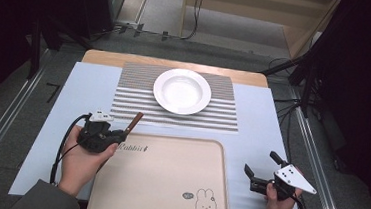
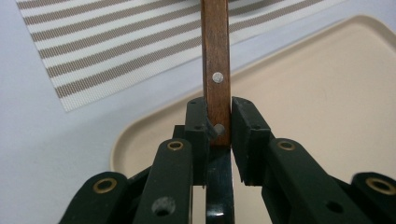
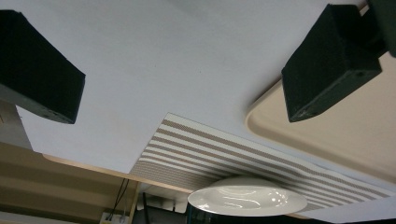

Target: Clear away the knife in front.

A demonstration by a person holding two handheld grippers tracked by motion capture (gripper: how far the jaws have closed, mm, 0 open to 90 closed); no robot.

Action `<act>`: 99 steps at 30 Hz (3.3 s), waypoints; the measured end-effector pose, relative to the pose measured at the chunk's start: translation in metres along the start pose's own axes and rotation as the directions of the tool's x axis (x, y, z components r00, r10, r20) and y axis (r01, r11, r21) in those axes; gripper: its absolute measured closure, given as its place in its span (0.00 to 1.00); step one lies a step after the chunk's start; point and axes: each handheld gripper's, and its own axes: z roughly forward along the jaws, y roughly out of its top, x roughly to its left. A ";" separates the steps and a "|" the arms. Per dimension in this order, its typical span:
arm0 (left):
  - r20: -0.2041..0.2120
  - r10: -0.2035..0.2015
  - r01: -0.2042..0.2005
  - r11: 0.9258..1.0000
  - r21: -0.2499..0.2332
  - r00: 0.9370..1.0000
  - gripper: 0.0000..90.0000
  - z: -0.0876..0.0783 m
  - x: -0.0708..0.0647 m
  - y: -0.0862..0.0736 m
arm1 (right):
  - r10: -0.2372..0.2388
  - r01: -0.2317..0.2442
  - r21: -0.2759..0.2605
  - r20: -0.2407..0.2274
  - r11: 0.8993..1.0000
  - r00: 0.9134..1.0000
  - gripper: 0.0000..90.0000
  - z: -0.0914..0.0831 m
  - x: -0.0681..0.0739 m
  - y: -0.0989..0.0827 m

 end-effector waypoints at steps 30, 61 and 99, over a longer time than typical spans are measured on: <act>0.033 -0.087 0.086 0.996 0.029 0.996 0.85 0.009 -0.006 -0.059 | -0.004 0.004 0.004 0.003 1.000 1.000 0.00 0.001 0.001 0.000; 0.018 -0.059 0.059 0.997 -0.045 0.998 0.78 0.008 -0.012 -0.063 | -0.006 0.006 0.007 0.005 1.000 1.000 0.00 0.001 0.001 0.000; 0.010 0.019 -0.019 1.000 0.024 1.000 0.99 0.015 0.011 -0.069 | -0.010 0.010 0.007 0.009 1.000 1.000 0.00 0.001 0.001 0.000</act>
